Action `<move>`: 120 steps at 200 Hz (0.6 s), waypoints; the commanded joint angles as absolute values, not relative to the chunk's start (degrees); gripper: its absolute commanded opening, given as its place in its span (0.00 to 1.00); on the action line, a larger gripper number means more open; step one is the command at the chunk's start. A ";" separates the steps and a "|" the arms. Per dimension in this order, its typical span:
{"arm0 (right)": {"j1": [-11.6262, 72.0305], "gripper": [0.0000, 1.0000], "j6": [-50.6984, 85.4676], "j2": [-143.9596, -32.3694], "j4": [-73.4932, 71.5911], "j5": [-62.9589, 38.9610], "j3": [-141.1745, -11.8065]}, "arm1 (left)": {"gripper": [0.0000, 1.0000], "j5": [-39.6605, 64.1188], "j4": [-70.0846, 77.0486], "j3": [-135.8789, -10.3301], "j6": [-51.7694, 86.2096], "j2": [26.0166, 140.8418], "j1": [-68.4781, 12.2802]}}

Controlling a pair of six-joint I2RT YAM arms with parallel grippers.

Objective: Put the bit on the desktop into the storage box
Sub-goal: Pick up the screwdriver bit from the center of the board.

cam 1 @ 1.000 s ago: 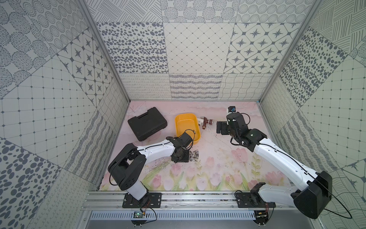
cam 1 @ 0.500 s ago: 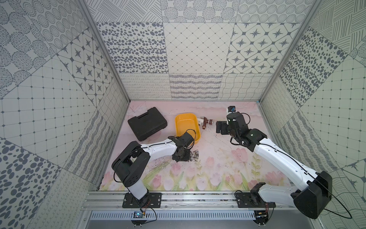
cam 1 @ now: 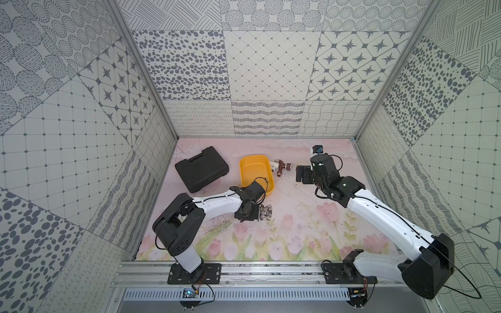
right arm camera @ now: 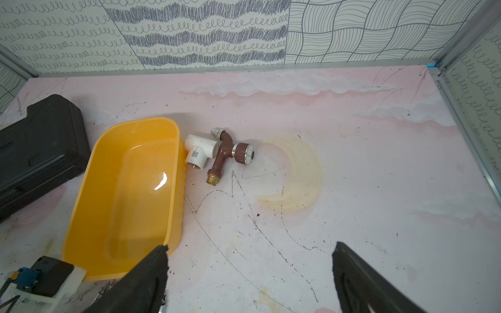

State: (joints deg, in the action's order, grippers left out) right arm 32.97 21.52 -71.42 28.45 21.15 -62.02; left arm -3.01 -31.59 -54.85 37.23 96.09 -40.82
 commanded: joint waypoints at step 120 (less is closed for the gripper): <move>32.68 0.97 22.59 -68.91 25.92 22.50 -59.95 | 0.00 -4.39 -35.77 -52.66 36.82 91.42 -40.96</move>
State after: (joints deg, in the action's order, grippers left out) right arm 32.97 22.09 -70.85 28.23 21.34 -60.75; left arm -3.55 -32.84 -52.82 37.26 92.88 -40.82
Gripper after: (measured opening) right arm 0.966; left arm 0.120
